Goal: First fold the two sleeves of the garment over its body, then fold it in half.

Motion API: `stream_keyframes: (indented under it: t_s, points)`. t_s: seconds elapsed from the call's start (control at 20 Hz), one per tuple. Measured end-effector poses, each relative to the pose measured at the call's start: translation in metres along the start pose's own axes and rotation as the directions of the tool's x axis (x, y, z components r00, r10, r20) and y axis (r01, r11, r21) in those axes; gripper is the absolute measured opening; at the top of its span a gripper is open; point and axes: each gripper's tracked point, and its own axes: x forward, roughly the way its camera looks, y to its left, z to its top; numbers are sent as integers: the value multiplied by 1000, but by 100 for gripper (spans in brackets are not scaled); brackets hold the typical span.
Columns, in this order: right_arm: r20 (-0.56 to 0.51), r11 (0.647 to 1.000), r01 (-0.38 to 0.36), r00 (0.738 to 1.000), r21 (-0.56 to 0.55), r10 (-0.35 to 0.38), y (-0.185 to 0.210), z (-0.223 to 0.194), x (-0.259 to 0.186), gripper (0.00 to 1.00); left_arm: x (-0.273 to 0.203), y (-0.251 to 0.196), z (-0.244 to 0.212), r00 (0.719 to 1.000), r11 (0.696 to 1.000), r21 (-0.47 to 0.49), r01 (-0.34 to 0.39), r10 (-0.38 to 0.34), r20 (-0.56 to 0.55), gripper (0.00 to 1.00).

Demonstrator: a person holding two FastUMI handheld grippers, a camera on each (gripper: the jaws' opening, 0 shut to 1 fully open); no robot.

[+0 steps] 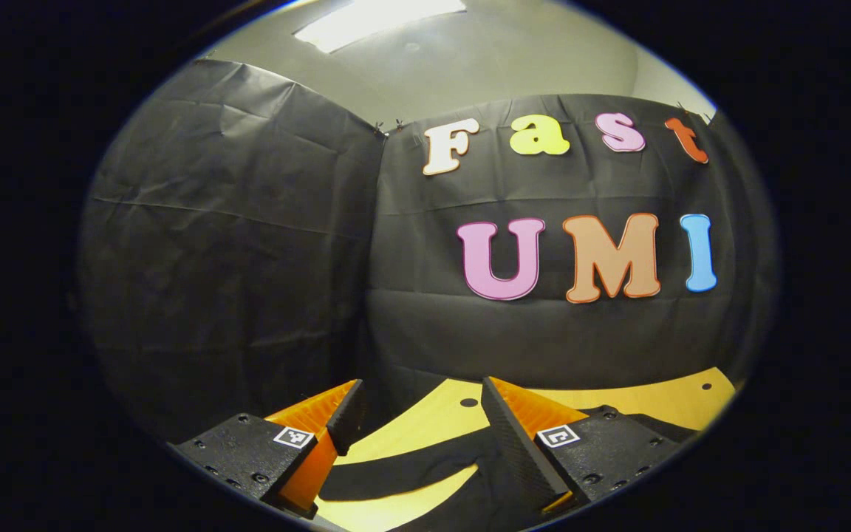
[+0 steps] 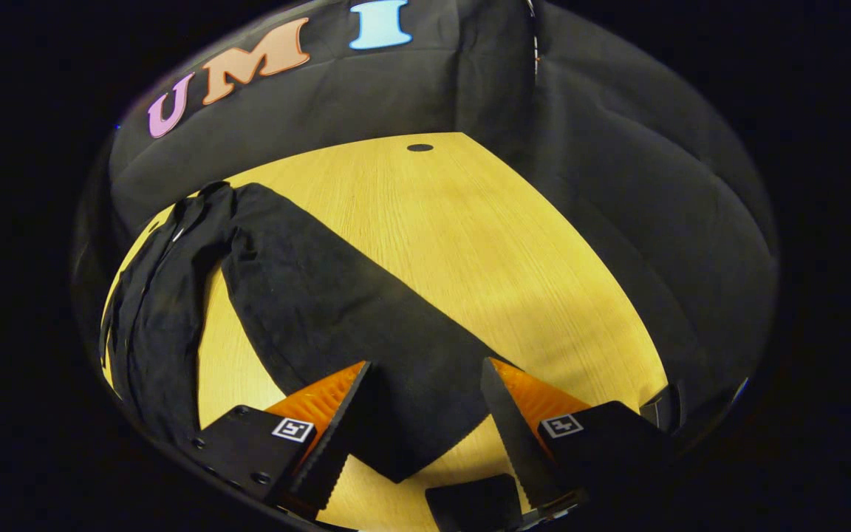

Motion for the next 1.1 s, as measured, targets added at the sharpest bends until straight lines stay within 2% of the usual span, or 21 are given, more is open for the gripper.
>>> stream_keyframes:
  t_s: [0.15, 0.2, 0.3, 0.35, 0.4, 0.45, 0.55, 0.65, 0.8, 0.85, 0.95, 1.1]
  points:
    - [-41, 1000, -16, 999, -22, 15, 3, 3, -2, 86, -13, -19, -3, 999, 998, -49, 31, -32, -11, 94]
    - [-54, 999, -23, 998, -26, 22, 8, 6, -4, 79, -16, -25, -6, 999, 997, -70, 43, -45, -20, 94]
    - [-88, 999, -46, 995, -24, 44, 17, 11, -8, 50, -19, -31, -13, 998, 994, -94, 57, -60, -35, 94]
    - [-102, 997, -75, 992, -9, 74, 23, 15, -11, 42, -20, -31, -17, 997, 994, -98, 58, -62, -43, 94]
    - [-116, 994, -104, 988, 24, 106, 30, 15, -8, 18, -21, -32, -20, 996, 993, -100, 62, -68, -54, 93]
    - [-110, 991, -115, 986, 70, 123, 31, 14, -9, 10, -22, -33, -21, 995, 993, -100, 69, -76, -61, 93]
    - [-107, 978, -137, 982, 155, 154, 35, 11, -9, 4, -23, -32, -19, 995, 992, -88, 85, -90, -51, 93]
    - [-90, 969, -137, 983, 206, 158, 38, 14, -11, 3, -17, -26, -14, 995, 993, -59, 98, -100, -29, 94]
    - [-10, 969, -140, 989, 206, 145, 53, 40, -22, 5, 0, -6, -6, 993, 992, -46, 120, -120, 5, 94]
    - [15, 971, -134, 991, 200, 133, 65, 55, -28, 3, 7, 0, -8, 991, 989, -53, 135, -134, 11, 94]
    - [68, 969, -150, 988, 197, 139, 104, 96, -41, 3, 27, 15, -15, 988, 985, -66, 157, -157, 3, 93]
    - [175, 951, -246, 961, 187, 214, 190, 166, -67, 2, 54, 42, -24, 981, 978, -83, 192, -194, -12, 94]
